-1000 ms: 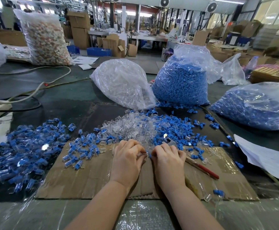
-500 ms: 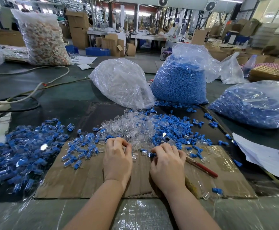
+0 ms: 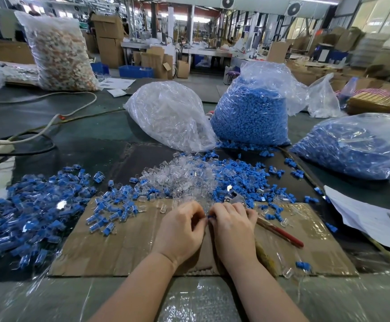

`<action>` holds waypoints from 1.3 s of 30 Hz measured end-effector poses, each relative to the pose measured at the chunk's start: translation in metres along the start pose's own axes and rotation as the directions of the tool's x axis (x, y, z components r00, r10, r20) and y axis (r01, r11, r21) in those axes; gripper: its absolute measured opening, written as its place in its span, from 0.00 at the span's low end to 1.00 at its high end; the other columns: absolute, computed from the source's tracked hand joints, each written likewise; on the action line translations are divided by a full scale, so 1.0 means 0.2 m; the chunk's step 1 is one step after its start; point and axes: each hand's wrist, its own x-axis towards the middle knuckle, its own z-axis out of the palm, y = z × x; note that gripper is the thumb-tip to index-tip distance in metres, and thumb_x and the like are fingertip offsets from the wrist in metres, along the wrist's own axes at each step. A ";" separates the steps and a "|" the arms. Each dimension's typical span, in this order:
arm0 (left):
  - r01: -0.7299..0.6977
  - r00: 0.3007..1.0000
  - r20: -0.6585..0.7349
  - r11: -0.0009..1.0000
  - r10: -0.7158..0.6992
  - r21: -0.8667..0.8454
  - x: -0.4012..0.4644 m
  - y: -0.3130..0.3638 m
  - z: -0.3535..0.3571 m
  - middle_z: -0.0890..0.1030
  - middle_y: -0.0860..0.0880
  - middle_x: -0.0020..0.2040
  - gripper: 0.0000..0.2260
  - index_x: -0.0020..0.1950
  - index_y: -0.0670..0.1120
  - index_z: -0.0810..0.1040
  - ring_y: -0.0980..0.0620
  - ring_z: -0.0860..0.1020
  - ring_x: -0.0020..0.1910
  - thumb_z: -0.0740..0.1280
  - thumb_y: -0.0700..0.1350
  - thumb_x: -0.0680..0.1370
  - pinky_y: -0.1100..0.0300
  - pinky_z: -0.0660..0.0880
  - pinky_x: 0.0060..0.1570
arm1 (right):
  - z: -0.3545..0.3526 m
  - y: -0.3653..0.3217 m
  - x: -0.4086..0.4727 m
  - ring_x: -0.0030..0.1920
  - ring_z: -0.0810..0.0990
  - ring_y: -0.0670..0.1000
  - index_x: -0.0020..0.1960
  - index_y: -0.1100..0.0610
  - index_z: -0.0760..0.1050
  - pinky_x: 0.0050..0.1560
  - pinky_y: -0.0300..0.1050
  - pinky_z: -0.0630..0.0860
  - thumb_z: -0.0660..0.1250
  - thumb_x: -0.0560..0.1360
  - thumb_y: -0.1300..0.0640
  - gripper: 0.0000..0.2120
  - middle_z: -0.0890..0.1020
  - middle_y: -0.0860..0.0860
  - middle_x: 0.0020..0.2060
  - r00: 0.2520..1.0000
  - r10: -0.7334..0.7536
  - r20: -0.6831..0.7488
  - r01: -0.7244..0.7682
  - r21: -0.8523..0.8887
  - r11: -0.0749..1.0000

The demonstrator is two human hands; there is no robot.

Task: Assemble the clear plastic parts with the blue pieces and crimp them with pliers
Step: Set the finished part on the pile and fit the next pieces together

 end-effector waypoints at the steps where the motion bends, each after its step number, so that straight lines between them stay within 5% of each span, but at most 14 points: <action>1: 0.007 1.000 0.005 1.000 -0.007 0.007 0.00 0.00 0.00 0.75 0.55 0.36 0.04 0.40 0.47 0.76 0.57 0.72 0.36 0.68 0.41 0.74 0.73 0.66 0.38 | 0.00 0.00 0.00 0.43 0.76 0.54 0.42 0.52 0.78 0.47 0.49 0.57 0.70 0.71 0.60 0.04 0.80 0.47 0.39 1.000 -0.005 -0.010 0.006 0.010 1.000; 10: 0.086 0.993 -0.071 0.994 -0.090 -0.063 0.01 -0.03 0.01 0.76 0.58 0.43 0.08 0.53 0.47 0.80 0.61 0.74 0.42 0.68 0.39 0.76 0.80 0.66 0.44 | 0.00 0.01 -0.01 0.37 0.78 0.52 0.39 0.53 0.79 0.46 0.47 0.59 0.76 0.65 0.64 0.09 0.80 0.47 0.34 0.990 -0.002 -0.144 0.015 0.090 0.996; 18: 0.155 0.986 -0.035 0.971 -0.164 -0.184 0.00 -0.02 0.01 0.78 0.59 0.37 0.07 0.46 0.53 0.74 0.67 0.76 0.38 0.67 0.41 0.76 0.77 0.69 0.39 | -0.02 0.03 -0.02 0.35 0.77 0.51 0.45 0.56 0.79 0.49 0.42 0.63 0.65 0.73 0.61 0.04 0.80 0.48 0.34 0.988 0.044 -0.148 0.020 0.405 0.914; 22: 0.159 0.987 0.002 0.965 -0.163 -0.208 0.00 -0.02 0.01 0.79 0.57 0.37 0.10 0.44 0.56 0.72 0.62 0.78 0.38 0.67 0.40 0.76 0.70 0.74 0.41 | -0.03 0.04 -0.02 0.37 0.71 0.40 0.46 0.54 0.79 0.48 0.46 0.70 0.67 0.75 0.60 0.03 0.81 0.45 0.38 0.995 0.042 -0.093 0.013 0.522 0.853; 33: 0.172 0.984 0.017 0.940 -0.175 -0.295 0.00 -0.02 0.00 0.80 0.59 0.37 0.16 0.43 0.60 0.72 0.67 0.78 0.40 0.67 0.37 0.75 0.73 0.74 0.42 | -0.04 0.02 -0.02 0.37 0.76 0.51 0.41 0.55 0.77 0.46 0.46 0.65 0.71 0.72 0.59 0.03 0.79 0.47 0.34 0.998 0.027 -0.058 -0.004 0.368 0.930; 39: 0.165 0.985 0.001 0.925 -0.175 -0.343 0.01 -0.02 0.00 0.80 0.56 0.35 0.11 0.43 0.53 0.76 0.68 0.78 0.36 0.68 0.35 0.74 0.77 0.70 0.37 | -0.02 0.02 -0.02 0.34 0.77 0.55 0.36 0.56 0.76 0.44 0.48 0.63 0.67 0.69 0.55 0.05 0.77 0.50 0.29 0.997 -0.003 -0.082 0.027 0.288 0.957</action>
